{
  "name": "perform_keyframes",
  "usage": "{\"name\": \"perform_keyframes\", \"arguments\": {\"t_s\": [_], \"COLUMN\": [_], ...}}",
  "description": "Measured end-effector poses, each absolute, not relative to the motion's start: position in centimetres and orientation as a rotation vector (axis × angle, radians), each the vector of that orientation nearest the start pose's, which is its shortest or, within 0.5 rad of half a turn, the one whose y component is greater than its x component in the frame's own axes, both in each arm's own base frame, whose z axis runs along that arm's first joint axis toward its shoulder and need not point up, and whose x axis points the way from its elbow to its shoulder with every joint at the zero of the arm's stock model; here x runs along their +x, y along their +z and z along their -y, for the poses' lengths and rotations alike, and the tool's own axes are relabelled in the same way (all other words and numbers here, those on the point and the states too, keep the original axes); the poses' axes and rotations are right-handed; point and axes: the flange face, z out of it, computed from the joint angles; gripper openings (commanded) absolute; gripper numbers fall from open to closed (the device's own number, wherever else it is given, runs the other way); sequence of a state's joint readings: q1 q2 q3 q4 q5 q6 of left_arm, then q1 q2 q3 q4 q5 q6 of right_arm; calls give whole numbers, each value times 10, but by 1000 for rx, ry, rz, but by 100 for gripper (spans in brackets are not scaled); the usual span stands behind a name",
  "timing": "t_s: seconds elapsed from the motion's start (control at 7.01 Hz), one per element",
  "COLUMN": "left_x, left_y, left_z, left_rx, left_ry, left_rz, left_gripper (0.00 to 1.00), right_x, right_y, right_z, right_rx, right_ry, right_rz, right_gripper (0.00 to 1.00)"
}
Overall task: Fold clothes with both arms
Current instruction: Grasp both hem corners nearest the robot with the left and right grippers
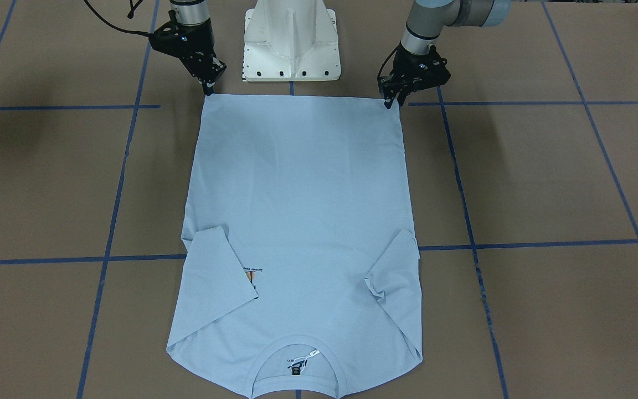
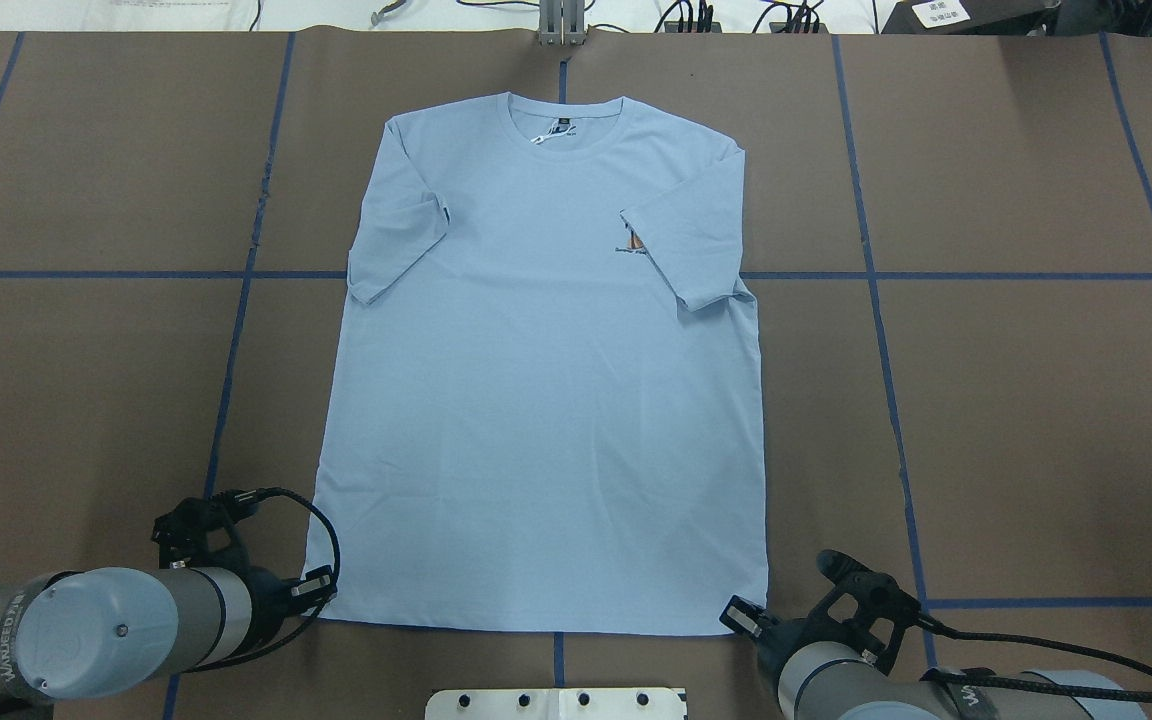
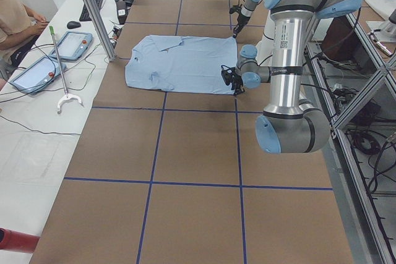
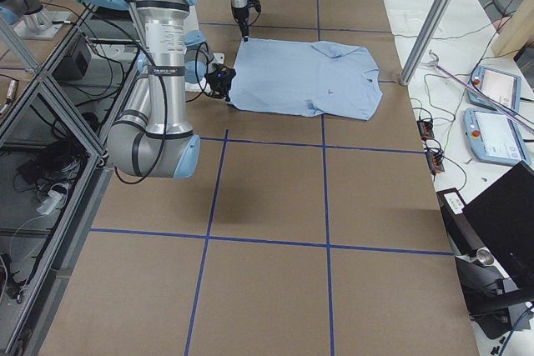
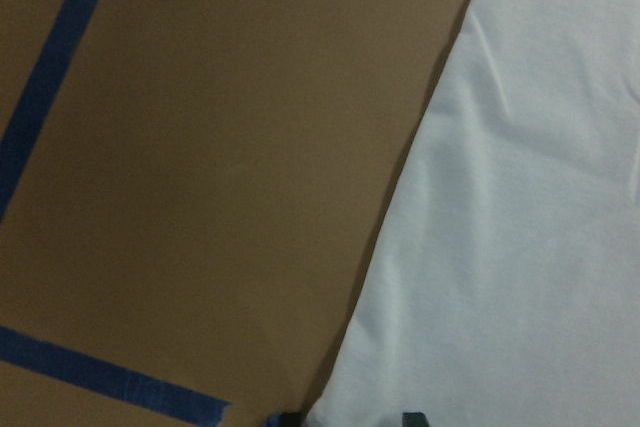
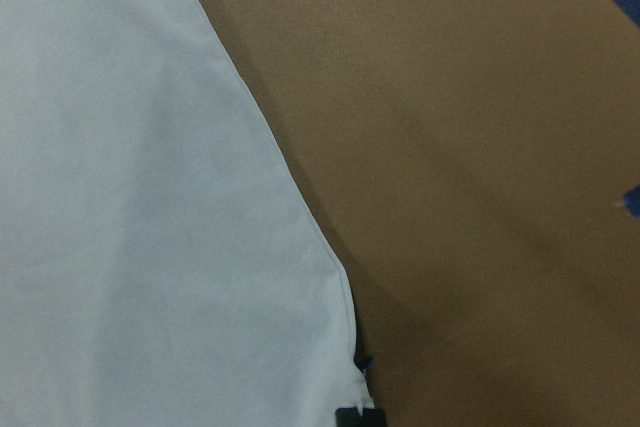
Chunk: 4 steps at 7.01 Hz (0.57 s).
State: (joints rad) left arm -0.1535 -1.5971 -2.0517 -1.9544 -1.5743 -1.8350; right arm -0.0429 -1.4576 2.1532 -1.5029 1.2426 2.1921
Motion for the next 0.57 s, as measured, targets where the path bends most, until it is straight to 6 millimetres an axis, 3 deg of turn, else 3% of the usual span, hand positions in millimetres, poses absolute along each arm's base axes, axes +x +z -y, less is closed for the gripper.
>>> {"name": "perform_keyframes", "arguments": {"t_s": [0.29,0.57], "left_x": [465,457], "left_y": [374,350], "left_z": [206,201], "left_rx": [-61,-91], "left_ry": [-386,-377], "left_rz": [-912,-960], "left_gripper": [0,0], "right_x": [-491,-479], "right_y": [330,320], "right_z": [148,154], "right_rx": [50,44], "right_ry": [676,687], "right_rz": [838,861], "right_gripper": [0,0]}}
